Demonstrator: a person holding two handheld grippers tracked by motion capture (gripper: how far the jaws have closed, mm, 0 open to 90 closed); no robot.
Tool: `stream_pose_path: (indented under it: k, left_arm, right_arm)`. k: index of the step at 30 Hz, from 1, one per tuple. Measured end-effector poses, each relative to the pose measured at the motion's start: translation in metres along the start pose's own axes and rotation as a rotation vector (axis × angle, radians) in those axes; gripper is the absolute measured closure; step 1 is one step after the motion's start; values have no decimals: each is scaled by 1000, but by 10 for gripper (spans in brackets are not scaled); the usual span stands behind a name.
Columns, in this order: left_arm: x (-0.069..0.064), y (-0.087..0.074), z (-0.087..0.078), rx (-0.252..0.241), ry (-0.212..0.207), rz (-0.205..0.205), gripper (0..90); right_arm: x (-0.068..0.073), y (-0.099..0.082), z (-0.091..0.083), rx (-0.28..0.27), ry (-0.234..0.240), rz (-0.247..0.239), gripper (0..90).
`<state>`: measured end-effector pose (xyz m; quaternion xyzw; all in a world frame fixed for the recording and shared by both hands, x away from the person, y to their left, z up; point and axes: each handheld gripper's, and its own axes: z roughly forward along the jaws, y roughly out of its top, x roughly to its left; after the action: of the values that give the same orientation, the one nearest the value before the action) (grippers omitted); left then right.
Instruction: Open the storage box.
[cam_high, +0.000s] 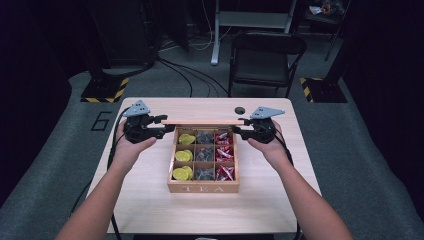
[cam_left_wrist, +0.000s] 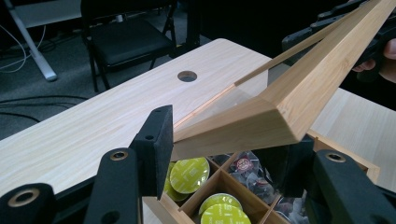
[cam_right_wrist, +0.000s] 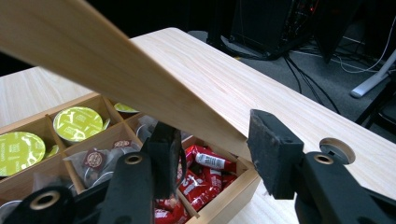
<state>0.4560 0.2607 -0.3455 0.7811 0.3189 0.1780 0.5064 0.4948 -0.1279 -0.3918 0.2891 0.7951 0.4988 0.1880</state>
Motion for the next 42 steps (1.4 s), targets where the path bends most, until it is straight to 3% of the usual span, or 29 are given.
stream_pose_path:
  k: [11,14,18,26,42]
  left_arm:
    - [3,4,2,-14,8,0,493]
    - [6,4,3,-19,3,-21,486]
    - [9,-1,9,22,36,-25,453]
    - [18,-14,20,29,52,-26,449]
    - [29,-16,43,15,45,-12,430]
  right_arm:
    - [-4,2,8,-13,-2,-35,547]
    - [-6,4,8,-4,2,-44,555]
    - [-7,6,9,3,9,-47,559]
    - [-11,9,11,-5,16,-20,564]
    - [-19,16,15,-8,26,33,578]
